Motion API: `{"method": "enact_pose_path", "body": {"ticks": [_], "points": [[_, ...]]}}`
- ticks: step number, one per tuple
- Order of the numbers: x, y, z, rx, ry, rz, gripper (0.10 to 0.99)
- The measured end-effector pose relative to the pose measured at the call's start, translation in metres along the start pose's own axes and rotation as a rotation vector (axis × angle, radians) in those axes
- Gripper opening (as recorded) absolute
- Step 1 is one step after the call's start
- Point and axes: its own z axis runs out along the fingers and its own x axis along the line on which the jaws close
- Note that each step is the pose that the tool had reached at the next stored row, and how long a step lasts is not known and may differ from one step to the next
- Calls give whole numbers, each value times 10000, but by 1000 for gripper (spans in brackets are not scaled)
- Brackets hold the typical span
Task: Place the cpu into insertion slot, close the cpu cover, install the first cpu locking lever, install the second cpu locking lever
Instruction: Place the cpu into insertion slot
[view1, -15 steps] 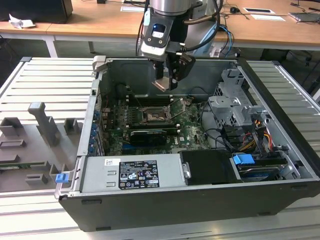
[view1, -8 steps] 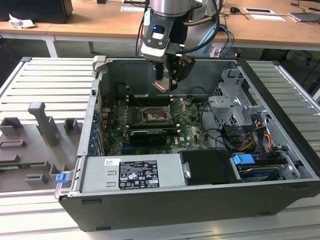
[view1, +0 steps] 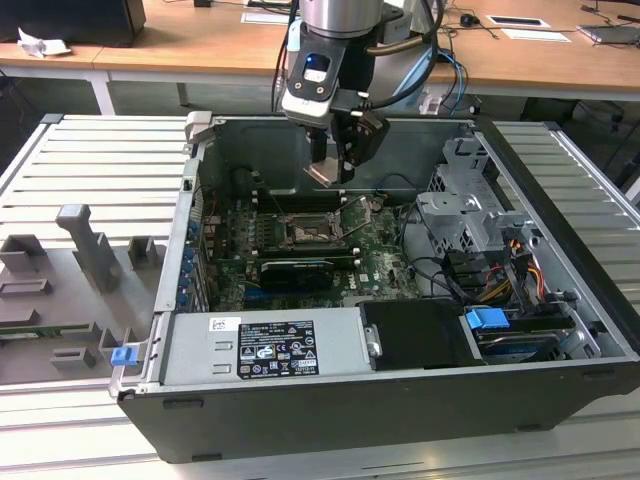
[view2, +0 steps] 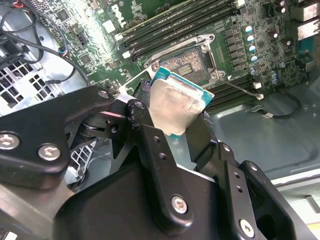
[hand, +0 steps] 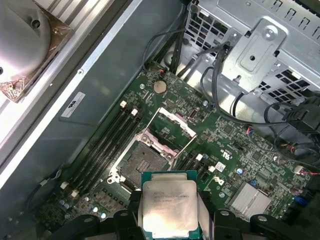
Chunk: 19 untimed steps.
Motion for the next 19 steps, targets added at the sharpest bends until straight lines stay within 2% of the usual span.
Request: {"method": "enact_pose_path", "body": {"ticks": [19], "points": [[-1, -4, 57, -2, 0, 12, 529]]}}
